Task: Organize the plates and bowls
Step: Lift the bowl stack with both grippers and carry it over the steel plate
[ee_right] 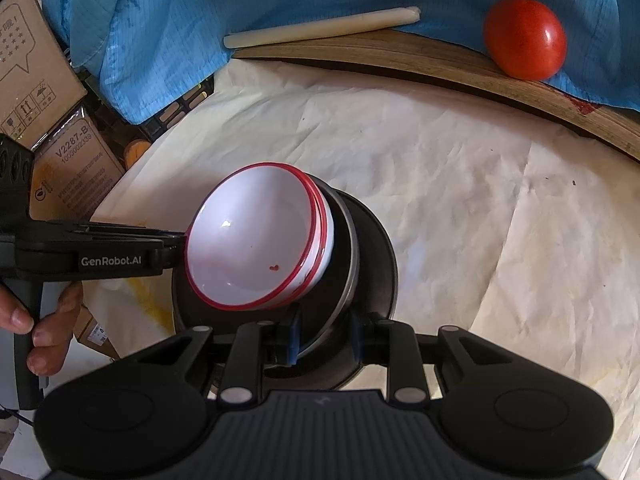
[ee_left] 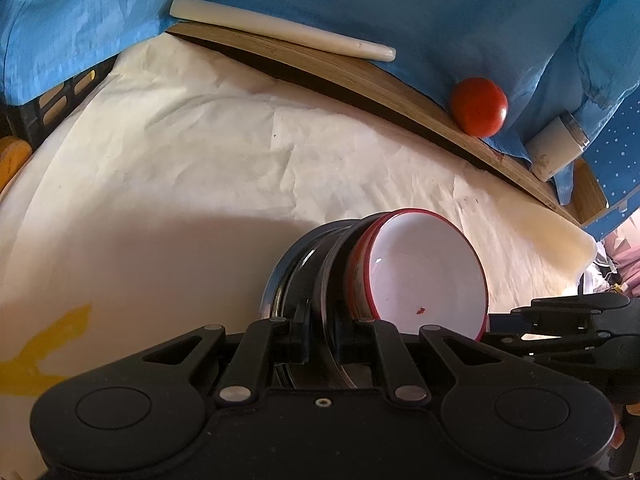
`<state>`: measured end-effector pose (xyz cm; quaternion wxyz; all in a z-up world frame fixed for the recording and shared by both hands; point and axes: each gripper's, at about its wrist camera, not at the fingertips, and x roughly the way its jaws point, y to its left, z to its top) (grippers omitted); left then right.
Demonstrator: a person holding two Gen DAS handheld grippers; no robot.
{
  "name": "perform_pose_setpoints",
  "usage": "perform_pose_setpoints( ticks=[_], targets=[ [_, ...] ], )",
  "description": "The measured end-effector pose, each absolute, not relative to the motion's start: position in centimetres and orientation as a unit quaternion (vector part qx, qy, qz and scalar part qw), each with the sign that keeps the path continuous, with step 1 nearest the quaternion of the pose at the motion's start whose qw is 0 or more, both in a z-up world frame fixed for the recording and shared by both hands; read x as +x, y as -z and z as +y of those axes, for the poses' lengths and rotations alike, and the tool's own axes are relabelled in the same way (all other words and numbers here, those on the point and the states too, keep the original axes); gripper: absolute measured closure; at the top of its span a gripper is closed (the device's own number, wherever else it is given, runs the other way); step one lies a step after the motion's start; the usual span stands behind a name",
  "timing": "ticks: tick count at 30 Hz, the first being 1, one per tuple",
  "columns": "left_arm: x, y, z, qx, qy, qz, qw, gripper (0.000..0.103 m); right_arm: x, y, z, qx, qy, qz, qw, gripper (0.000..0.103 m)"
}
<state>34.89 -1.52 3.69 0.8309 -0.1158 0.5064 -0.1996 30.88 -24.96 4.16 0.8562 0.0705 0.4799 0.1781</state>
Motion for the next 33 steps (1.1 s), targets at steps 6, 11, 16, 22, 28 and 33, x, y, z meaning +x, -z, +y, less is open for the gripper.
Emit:
perform_pose_setpoints(
  ticks=[6, 11, 16, 22, 28, 33],
  targets=[
    [34.9, -3.7, -1.5, -0.118, 0.199, 0.507, 0.831, 0.092, 30.9, -4.1, -25.0, 0.072, -0.178, 0.48, 0.856, 0.075],
    [35.0, -3.6, -1.2, -0.133, 0.197, 0.505, 0.83, 0.092, 30.8, -4.2, -24.8, 0.073, -0.176, 0.477, 0.858, 0.074],
    [35.1, -3.5, -1.1, -0.144, 0.196, 0.501, 0.831, 0.092, 30.6, -4.2, -24.7, 0.066, -0.173, 0.472, 0.862, 0.074],
    [34.9, -3.6, -0.9, -0.148, 0.194, 0.493, 0.835, 0.092, 30.1, -4.6, -24.6, 0.056, -0.171, 0.462, 0.868, 0.074],
    [34.5, -3.7, -1.1, -0.14, 0.187, 0.481, 0.845, 0.092, 29.8, -4.7, -24.6, 0.048, -0.165, 0.449, 0.877, 0.069],
    [34.1, -4.4, -0.7, -0.129, 0.178, 0.456, 0.863, 0.092, 29.5, -4.8, -24.7, 0.046, -0.163, 0.437, 0.883, 0.065]
  ],
)
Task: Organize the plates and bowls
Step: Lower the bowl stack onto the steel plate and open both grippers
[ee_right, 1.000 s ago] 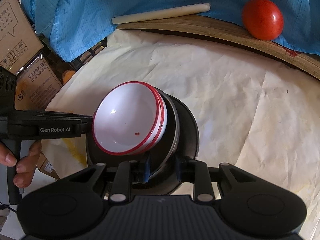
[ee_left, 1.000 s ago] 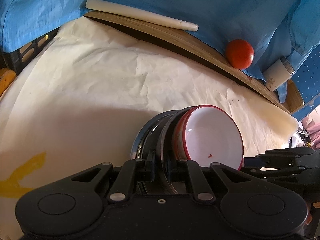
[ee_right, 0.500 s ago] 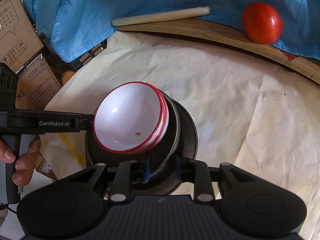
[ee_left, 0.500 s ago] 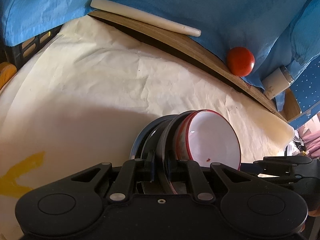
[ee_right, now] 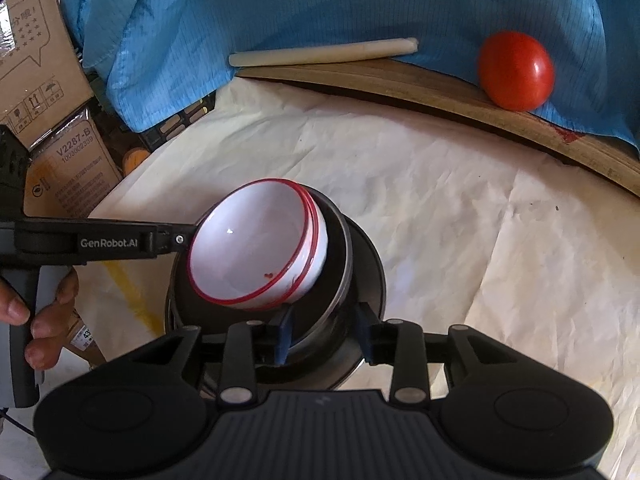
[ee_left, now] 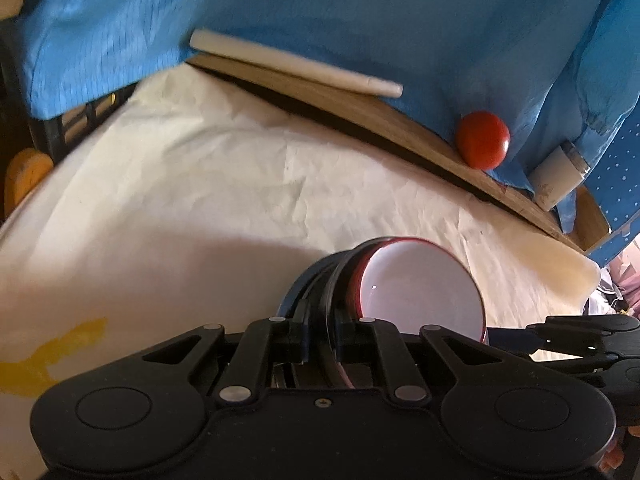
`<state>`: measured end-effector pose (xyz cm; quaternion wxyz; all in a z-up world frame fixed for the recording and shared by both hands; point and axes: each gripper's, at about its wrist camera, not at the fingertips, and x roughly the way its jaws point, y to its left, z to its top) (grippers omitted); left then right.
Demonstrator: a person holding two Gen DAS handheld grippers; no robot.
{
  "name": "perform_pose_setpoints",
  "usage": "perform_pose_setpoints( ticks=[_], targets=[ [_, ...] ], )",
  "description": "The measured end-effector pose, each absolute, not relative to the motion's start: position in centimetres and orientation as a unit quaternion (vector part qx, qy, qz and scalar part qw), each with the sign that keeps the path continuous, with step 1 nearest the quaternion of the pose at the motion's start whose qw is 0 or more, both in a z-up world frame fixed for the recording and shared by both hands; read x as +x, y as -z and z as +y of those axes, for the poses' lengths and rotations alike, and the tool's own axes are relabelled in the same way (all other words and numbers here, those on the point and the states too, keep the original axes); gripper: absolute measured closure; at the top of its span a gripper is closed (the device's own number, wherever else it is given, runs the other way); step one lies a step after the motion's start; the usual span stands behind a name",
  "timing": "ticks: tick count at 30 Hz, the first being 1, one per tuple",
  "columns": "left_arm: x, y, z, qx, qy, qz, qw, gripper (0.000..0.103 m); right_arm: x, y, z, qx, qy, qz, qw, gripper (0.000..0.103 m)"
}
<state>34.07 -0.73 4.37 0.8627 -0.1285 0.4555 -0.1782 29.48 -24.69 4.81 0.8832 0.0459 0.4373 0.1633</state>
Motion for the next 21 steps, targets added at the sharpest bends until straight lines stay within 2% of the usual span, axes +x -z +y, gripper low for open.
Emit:
perform_pose_setpoints(
  ticks=[3, 12, 18, 21],
  targets=[
    [33.9, -4.6, -0.7, -0.125, 0.175, 0.446, 0.869, 0.09, 29.4, -4.7, -24.7, 0.046, -0.162, 0.433, 0.886, 0.063],
    [33.0, -5.6, -0.8, -0.114, 0.162, 0.417, 0.887, 0.074, 28.5, -4.6, -25.1, 0.039, -0.148, 0.407, 0.901, 0.051],
    [32.4, -6.2, -0.3, -0.112, 0.149, 0.401, 0.897, 0.058, 28.1, -4.6, -25.7, 0.049, -0.139, 0.393, 0.908, 0.043],
    [32.1, -6.4, 0.0, -0.115, 0.146, 0.396, 0.899, 0.043, 27.9, -4.5, -26.1, 0.06, -0.136, 0.389, 0.909, 0.036]
  ],
)
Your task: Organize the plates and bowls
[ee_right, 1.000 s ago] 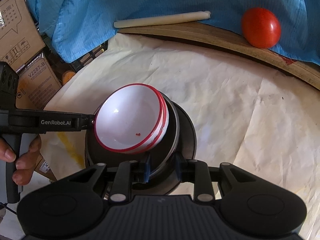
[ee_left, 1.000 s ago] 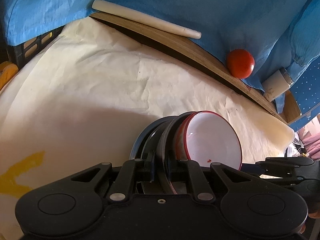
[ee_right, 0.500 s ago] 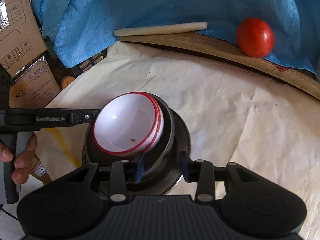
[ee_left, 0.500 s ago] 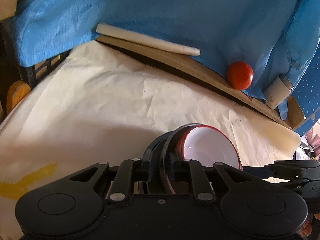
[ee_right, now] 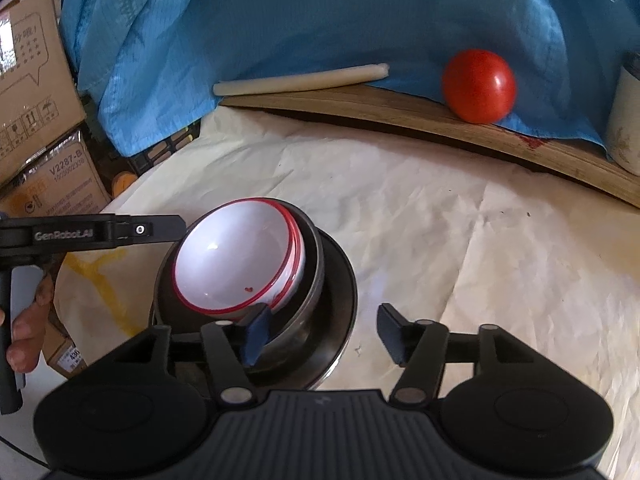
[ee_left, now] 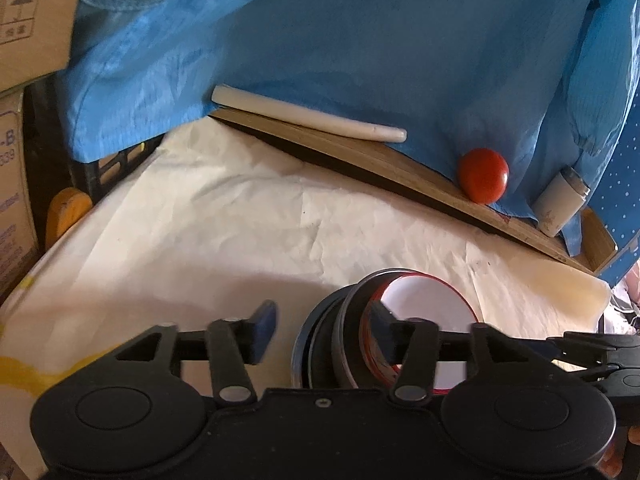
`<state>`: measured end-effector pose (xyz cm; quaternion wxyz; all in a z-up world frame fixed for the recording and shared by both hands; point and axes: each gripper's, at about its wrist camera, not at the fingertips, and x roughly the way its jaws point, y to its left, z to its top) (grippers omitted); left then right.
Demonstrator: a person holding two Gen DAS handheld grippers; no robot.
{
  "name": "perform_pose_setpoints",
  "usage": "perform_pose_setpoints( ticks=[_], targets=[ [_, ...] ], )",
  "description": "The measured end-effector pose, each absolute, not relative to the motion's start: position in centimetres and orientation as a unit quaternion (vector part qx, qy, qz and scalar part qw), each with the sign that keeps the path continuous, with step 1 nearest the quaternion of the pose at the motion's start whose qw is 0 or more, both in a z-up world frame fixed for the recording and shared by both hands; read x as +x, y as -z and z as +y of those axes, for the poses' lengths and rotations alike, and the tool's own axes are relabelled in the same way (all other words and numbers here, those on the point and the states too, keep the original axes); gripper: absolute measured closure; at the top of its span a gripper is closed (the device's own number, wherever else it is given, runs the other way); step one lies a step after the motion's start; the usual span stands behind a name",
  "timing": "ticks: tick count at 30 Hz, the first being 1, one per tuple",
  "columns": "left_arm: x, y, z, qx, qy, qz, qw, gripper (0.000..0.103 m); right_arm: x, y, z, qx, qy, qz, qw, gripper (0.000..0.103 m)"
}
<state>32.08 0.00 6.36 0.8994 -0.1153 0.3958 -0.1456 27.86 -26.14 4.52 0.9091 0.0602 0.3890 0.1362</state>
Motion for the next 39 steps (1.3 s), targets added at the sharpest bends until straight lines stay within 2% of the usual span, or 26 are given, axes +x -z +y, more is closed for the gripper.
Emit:
perform_pose_setpoints(
  ticks=[6, 11, 14, 19, 26, 39],
  targets=[
    [31.4, -6.6, 0.0, -0.111, 0.144, 0.387, 0.904, 0.035, 26.9, -4.3, -26.2, 0.071, -0.127, 0.366, 0.919, 0.028],
    [30.8, -7.0, 0.0, -0.106, 0.141, 0.371, 0.912, 0.024, 26.2, -4.1, -26.5, 0.085, -0.12, 0.345, 0.927, 0.02],
    [30.4, -7.2, 0.1, -0.108, 0.133, 0.354, 0.919, 0.014, 25.7, -4.2, -26.7, 0.091, -0.113, 0.32, 0.936, 0.013],
    [29.6, -7.3, 0.2, -0.113, 0.127, 0.329, 0.929, 0.009, 25.0, -4.3, -27.1, 0.109, -0.1, 0.279, 0.949, 0.001],
    [27.6, -6.7, 0.3, -0.122, 0.114, 0.293, 0.941, 0.001, 23.7, -3.8, -27.8, 0.13, -0.079, 0.234, 0.96, 0.0],
    [22.7, -5.5, -0.1, -0.114, 0.063, 0.219, 0.967, 0.001, 18.6, -2.8, -26.0, 0.102, -0.025, 0.134, 0.985, 0.0]
  ],
)
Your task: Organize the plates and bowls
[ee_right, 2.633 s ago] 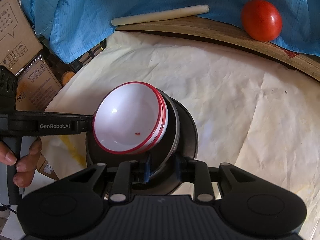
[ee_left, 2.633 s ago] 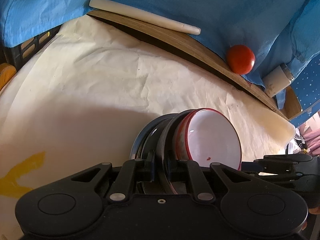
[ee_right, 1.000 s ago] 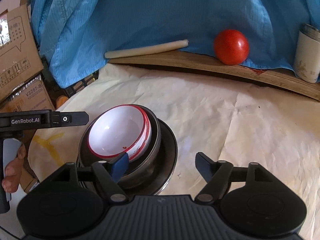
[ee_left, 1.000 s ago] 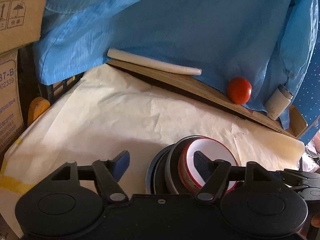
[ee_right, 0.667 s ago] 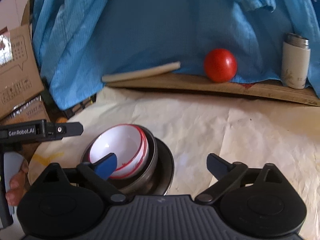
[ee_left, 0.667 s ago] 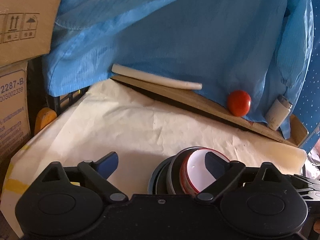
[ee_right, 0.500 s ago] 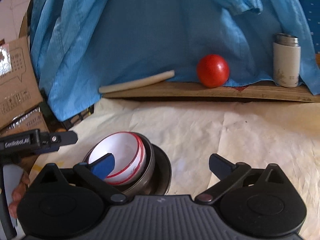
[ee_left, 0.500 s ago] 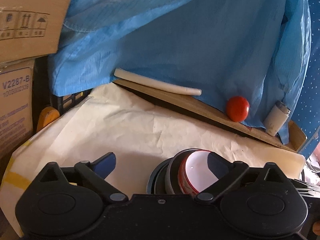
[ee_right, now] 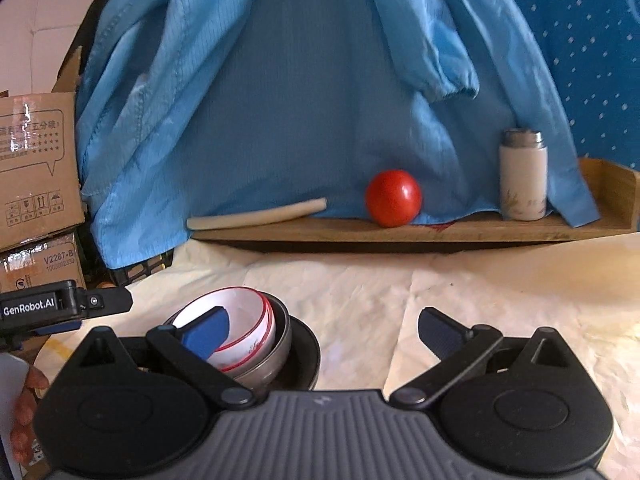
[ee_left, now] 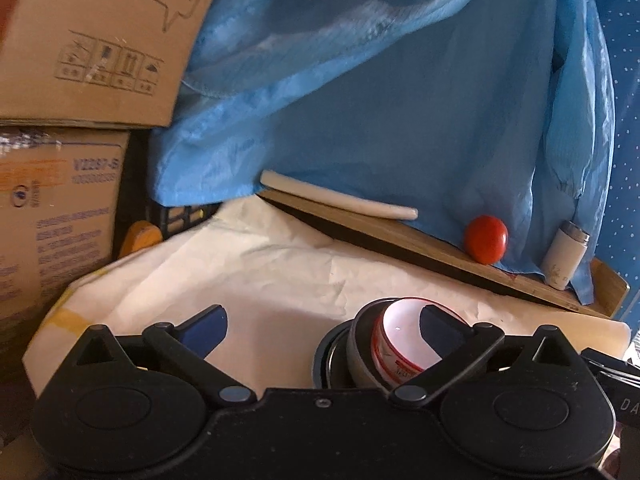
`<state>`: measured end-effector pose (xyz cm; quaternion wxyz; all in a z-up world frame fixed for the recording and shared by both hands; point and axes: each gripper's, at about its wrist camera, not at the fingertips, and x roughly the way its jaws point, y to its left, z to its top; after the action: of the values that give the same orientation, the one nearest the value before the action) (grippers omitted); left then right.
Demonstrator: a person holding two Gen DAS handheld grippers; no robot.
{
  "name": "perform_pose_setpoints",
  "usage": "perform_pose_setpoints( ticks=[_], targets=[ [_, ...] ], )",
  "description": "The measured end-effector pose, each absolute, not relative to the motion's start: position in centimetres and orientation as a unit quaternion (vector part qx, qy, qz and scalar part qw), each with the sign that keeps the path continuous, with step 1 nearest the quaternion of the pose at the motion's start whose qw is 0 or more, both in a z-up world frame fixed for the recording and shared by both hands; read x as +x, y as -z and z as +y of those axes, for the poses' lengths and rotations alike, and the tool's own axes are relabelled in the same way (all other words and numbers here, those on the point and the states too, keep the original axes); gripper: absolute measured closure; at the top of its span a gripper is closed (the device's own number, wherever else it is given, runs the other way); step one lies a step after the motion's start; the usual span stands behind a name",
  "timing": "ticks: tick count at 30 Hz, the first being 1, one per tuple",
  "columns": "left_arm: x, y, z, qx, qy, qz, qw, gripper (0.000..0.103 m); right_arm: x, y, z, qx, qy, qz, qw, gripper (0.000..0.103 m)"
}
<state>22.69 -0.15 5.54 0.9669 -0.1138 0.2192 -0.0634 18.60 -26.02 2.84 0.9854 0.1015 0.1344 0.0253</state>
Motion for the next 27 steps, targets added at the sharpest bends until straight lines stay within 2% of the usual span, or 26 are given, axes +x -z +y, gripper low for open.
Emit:
perform_pose_setpoints(
  ticks=[27],
  targets=[
    [12.7, -2.9, 0.5, -0.113, 0.03, 0.173, 0.978, 0.001, 8.3, -0.5, -23.2, 0.116, 0.041, 0.041, 0.992, 0.0]
  ],
)
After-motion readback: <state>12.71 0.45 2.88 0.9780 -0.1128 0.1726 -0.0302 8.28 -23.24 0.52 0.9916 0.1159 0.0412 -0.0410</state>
